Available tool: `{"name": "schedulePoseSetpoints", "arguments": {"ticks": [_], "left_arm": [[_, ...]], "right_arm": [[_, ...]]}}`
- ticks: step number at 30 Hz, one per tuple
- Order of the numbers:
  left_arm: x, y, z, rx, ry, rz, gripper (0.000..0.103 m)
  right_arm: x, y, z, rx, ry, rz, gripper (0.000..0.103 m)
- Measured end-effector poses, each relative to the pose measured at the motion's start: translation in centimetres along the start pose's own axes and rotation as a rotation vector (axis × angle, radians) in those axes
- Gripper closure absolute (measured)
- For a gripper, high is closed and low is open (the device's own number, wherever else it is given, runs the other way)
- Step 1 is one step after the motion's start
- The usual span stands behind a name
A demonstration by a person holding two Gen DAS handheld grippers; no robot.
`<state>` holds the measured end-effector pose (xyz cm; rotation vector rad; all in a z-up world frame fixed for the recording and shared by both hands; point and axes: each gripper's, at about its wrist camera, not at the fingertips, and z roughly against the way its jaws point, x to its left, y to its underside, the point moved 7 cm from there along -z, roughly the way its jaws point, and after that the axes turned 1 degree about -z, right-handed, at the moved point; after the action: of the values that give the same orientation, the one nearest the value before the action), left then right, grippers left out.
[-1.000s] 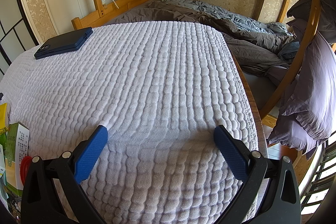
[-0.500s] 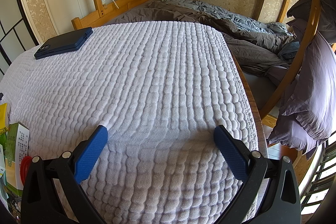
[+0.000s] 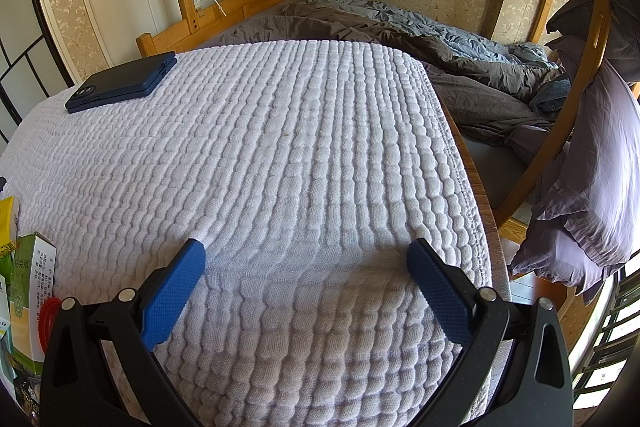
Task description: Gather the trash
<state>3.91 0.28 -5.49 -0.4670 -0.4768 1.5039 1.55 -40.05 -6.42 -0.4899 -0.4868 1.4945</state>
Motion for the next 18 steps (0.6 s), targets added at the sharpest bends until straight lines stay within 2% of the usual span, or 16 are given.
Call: {"name": "schedulePoseSetpoints", "arguments": {"ticks": [18], "left_arm": [[0.12, -0.04, 0.12, 0.000, 0.000, 0.000, 0.001]], "right_arm": [[0.05, 0.00, 0.02, 0.000, -0.002, 0.001, 0.004]]}}
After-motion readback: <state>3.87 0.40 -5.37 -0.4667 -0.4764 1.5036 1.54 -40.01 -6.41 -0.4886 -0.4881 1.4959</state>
